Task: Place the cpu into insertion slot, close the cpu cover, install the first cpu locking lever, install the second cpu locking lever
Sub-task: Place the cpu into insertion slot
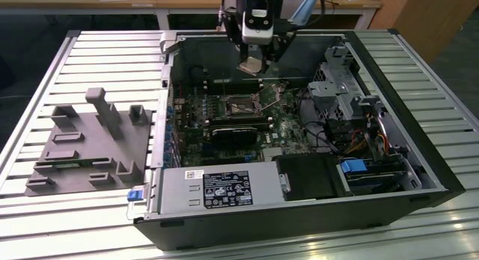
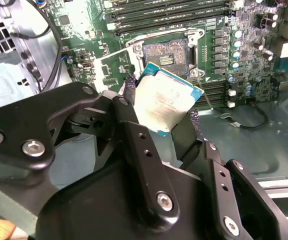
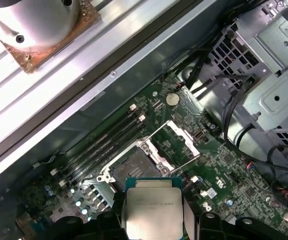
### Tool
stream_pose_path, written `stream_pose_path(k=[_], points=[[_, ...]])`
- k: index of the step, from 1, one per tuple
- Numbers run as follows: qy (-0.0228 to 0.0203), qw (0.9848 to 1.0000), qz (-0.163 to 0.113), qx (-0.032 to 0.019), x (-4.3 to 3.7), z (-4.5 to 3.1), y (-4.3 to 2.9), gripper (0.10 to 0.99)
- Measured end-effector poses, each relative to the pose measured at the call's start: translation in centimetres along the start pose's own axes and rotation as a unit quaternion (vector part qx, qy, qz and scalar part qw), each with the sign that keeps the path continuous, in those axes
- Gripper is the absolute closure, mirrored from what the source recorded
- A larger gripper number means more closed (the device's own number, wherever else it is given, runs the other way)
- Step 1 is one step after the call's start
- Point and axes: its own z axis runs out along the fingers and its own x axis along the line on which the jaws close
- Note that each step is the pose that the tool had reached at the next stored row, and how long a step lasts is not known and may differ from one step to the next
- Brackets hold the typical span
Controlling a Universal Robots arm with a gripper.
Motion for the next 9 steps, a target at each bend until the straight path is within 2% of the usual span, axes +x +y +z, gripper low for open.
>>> stream_pose_path(k=[5,9], points=[[-0.0024,0.9997,0.026,-0.0003,0.00,0.05,0.00,0.549],[-0.0055,0.9982,0.060,-0.0005,0.00,0.17,-0.01,0.549]])
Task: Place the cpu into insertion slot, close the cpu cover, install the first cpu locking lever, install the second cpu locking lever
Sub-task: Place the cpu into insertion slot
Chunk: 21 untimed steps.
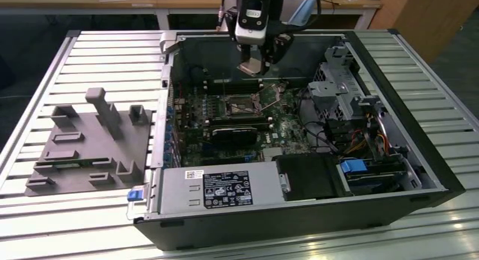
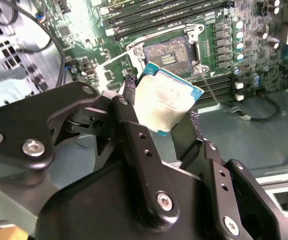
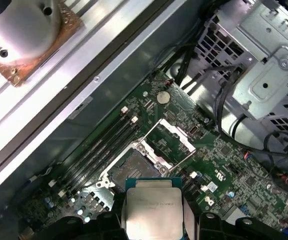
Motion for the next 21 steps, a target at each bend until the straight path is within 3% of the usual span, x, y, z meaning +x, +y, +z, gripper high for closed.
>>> stream_pose_path(k=[5,11,16,21], points=[[-0.0041,0.9990,0.045,-0.0005,0.00,0.20,-0.02,0.549],[-0.0091,0.9950,0.099,-0.0011,-0.01,0.45,-0.04,0.549],[-0.0132,0.9895,0.144,-0.0016,-0.01,0.65,-0.06,0.549],[-0.0173,0.9818,0.189,-0.0021,-0.01,0.83,-0.08,0.549]])
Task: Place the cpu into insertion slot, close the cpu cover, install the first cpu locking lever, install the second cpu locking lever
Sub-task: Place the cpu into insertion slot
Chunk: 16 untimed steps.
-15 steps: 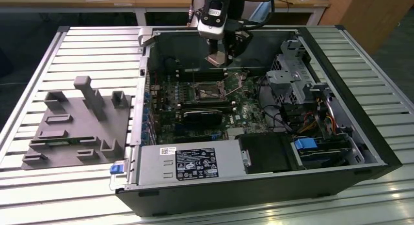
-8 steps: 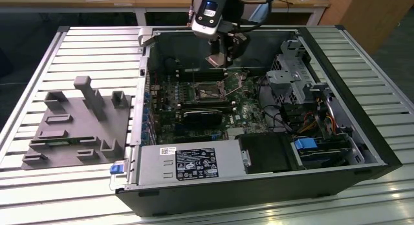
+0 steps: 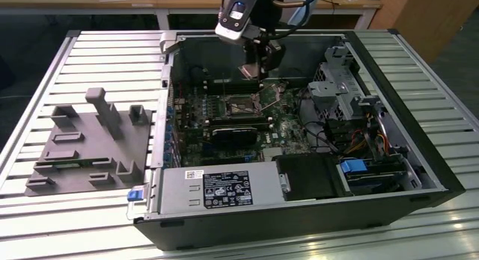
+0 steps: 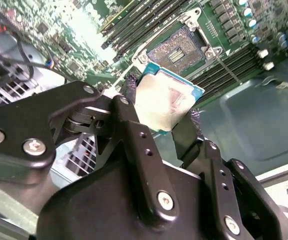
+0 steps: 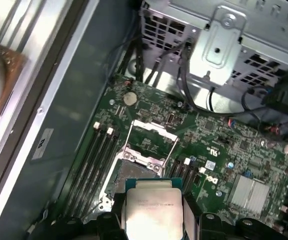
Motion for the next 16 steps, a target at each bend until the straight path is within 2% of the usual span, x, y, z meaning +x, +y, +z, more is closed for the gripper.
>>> stream_pose_path(k=[5,11,13,16], points=[[-0.0041,0.9990,0.045,-0.0005,0.00,0.30,-0.03,0.549],[-0.0089,0.9952,0.097,-0.0011,-0.01,0.93,-0.09,0.549],[-0.0099,0.9941,0.108,-0.0013,0.00,1.22,-0.15,0.549],[-0.0108,0.9934,0.114,-0.0031,0.09,1.59,-0.45,0.549]])
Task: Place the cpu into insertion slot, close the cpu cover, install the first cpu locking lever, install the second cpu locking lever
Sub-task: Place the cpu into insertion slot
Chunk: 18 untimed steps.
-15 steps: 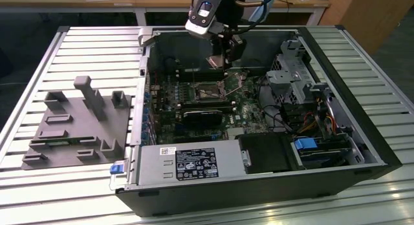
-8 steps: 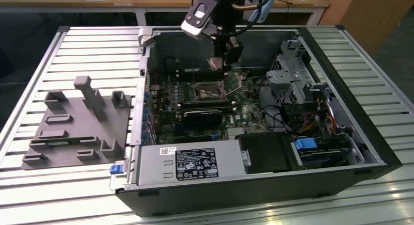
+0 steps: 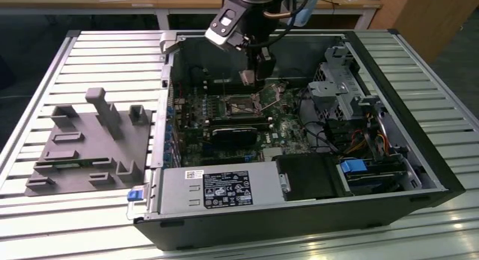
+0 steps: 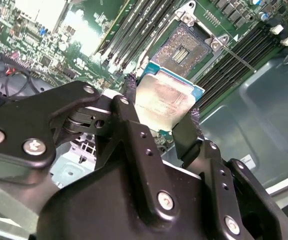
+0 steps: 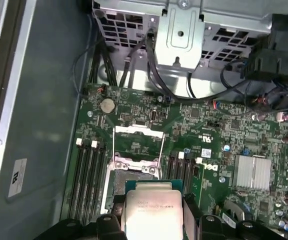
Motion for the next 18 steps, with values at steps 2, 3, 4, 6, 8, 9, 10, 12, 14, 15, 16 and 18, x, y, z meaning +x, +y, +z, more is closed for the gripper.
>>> stream_pose_path(k=[2,3,4,6,8,9,10,12,14,15,16,18], points=[[-0.0004,1.0000,0.002,-0.0023,0.02,0.20,-0.21,0.549],[-0.0007,1.0000,0.003,-0.0038,0.03,0.29,-0.31,0.549],[-0.0009,1.0000,0.004,-0.0054,0.04,0.38,-0.39,0.549],[-0.0015,0.9999,0.005,-0.0088,0.05,0.56,-0.56,0.549],[-0.0020,0.9999,0.006,-0.0125,0.07,0.72,-0.71,0.549],[-0.0023,0.9999,0.007,-0.0141,0.07,0.80,-0.78,0.549],[-0.0025,0.9999,0.008,-0.0151,0.08,0.91,-0.82,0.549],[-0.0028,0.9998,0.010,-0.0157,0.07,1.20,-0.85,0.549],[-0.0038,0.9997,0.020,-0.0158,0.07,1.45,-0.88,0.549],[-0.0045,0.9995,0.027,-0.0159,0.07,1.56,-0.89,0.549],[-0.0050,0.9993,0.032,-0.0159,0.07,1.66,-0.90,0.549],[-0.0056,0.9991,0.040,-0.0160,0.07,1.88,-0.92,0.549]])
